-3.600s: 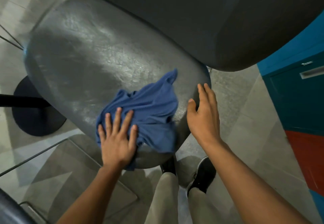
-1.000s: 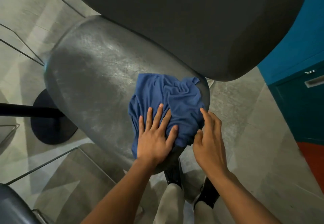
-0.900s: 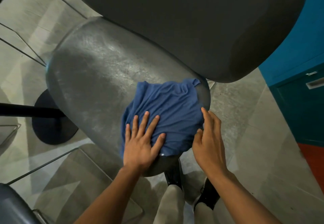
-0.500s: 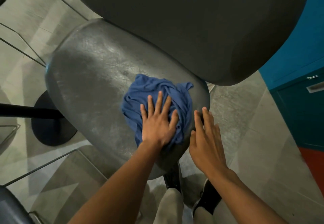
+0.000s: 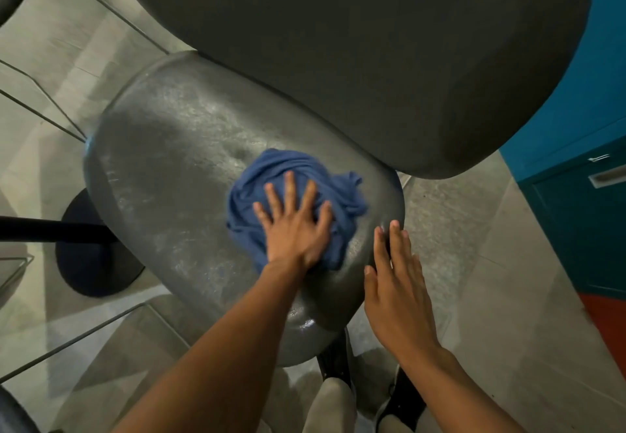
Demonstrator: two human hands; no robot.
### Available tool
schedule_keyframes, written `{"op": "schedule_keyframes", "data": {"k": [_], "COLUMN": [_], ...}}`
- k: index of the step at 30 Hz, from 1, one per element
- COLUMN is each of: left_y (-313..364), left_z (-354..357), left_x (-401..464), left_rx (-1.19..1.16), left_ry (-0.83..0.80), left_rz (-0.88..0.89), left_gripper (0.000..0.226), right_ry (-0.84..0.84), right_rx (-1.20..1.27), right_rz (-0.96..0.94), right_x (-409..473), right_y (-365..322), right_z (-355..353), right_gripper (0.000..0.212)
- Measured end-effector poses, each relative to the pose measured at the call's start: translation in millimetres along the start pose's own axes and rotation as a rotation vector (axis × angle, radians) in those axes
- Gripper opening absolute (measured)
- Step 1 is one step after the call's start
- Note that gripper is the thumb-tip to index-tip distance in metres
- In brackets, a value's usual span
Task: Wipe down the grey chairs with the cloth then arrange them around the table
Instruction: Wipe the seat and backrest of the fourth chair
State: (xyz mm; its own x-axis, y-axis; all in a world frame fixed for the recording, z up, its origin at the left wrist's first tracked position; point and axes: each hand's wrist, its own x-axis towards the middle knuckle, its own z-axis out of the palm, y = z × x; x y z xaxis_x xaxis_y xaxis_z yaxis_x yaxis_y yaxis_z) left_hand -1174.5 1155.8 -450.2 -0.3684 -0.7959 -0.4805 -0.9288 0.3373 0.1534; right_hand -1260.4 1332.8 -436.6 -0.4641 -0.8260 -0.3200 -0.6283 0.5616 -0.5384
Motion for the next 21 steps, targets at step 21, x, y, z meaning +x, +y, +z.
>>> {"op": "schedule_keyframes", "data": {"k": [21], "left_y": [26.7], "left_z": [15.9], "left_x": [-41.5], "left_rx": [-0.021], "left_ry": [0.054], "left_rz": [0.139], "left_gripper": [0.061], "right_ry": [-0.171], "right_rx": [-0.051], "right_rz": [-0.008], "right_x": [0.7], "right_y": [2.2], "right_z": [-18.9], "right_gripper": [0.064]}}
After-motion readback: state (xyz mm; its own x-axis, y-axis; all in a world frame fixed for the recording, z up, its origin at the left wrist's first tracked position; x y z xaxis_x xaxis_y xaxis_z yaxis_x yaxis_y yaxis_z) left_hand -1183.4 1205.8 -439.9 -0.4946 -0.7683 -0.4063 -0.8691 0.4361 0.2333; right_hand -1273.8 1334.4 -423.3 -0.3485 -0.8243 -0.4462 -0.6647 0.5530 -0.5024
